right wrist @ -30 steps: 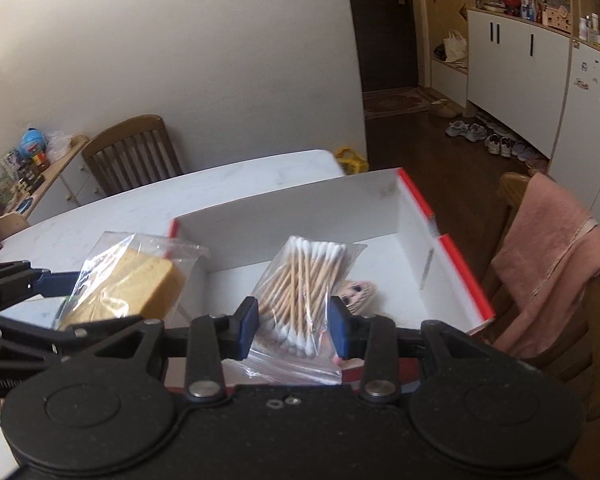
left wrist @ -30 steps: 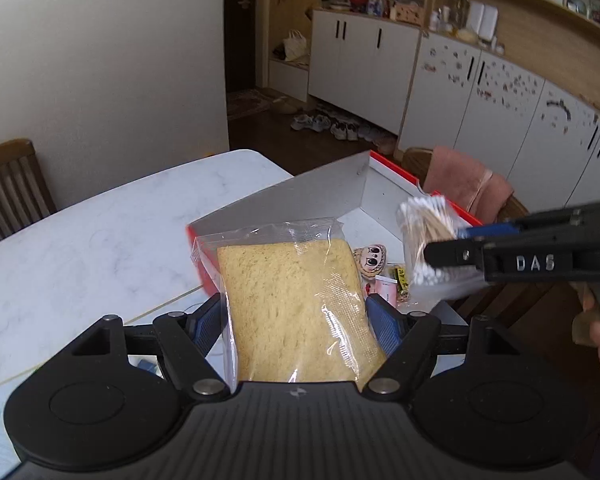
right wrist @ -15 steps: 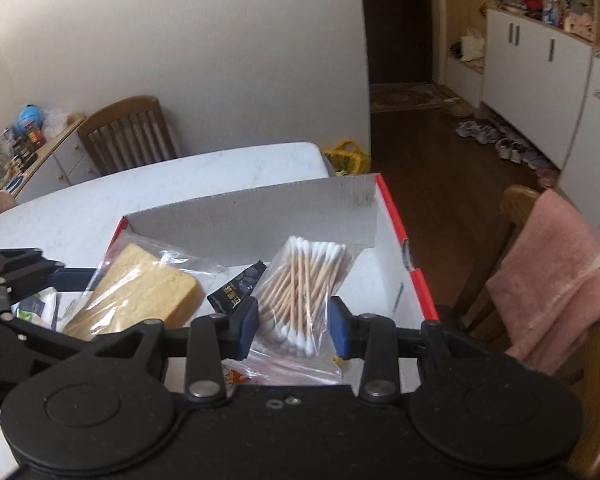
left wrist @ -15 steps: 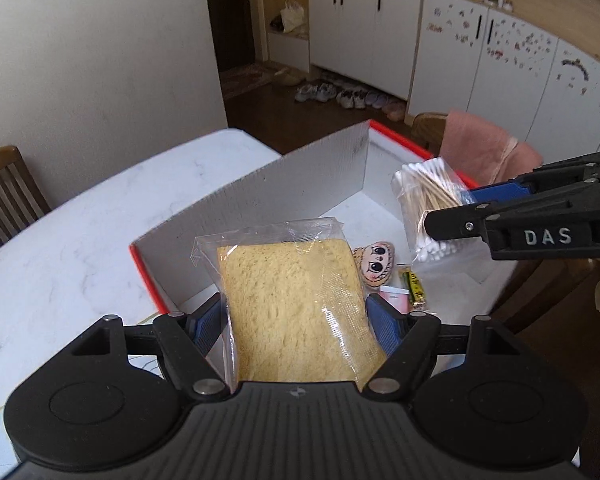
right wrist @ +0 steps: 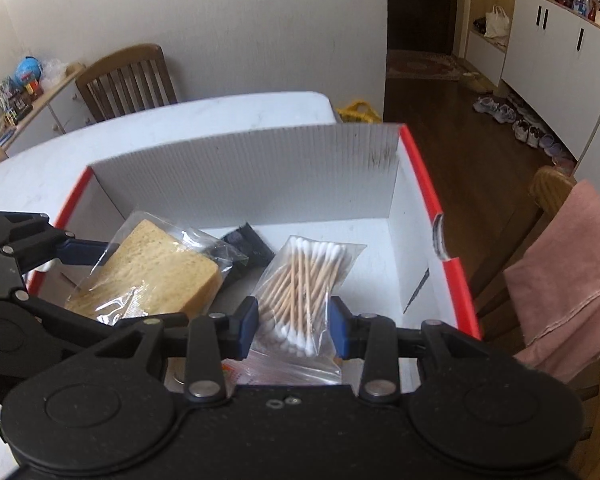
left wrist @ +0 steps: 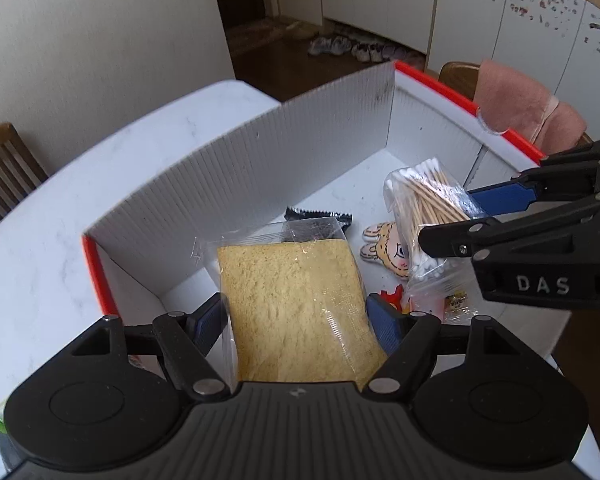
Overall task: Organize objects
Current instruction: 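Carry the bread and cotton swabs into the red shoebox and open both grippers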
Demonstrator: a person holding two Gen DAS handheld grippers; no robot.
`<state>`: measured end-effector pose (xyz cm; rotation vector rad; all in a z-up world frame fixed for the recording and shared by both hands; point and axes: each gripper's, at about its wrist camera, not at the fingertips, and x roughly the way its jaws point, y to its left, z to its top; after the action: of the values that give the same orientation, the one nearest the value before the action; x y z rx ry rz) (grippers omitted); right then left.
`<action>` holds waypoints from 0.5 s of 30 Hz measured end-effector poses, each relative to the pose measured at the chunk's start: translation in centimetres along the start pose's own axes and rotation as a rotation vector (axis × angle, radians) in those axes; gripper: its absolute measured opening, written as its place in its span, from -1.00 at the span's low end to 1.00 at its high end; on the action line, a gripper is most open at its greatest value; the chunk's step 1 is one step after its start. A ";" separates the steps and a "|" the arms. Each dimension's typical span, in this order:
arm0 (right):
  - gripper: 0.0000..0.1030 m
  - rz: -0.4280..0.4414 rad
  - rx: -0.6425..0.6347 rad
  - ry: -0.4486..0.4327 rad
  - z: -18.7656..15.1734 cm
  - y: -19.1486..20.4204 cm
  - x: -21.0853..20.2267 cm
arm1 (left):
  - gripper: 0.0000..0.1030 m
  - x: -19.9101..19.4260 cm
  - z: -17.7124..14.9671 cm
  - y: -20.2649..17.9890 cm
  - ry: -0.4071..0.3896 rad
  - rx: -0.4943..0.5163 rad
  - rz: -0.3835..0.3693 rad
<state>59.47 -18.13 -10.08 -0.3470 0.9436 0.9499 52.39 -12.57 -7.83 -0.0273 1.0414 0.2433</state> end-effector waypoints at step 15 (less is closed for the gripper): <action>-0.25 -0.014 -0.012 0.059 -0.1 0.0 1.9 | 0.45 3.0 0.4 0.0 0.128 -0.025 -0.063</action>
<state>59.93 -17.16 -11.68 -0.3937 0.9884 0.9371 54.19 -11.95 -10.19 -0.0986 1.1626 0.1995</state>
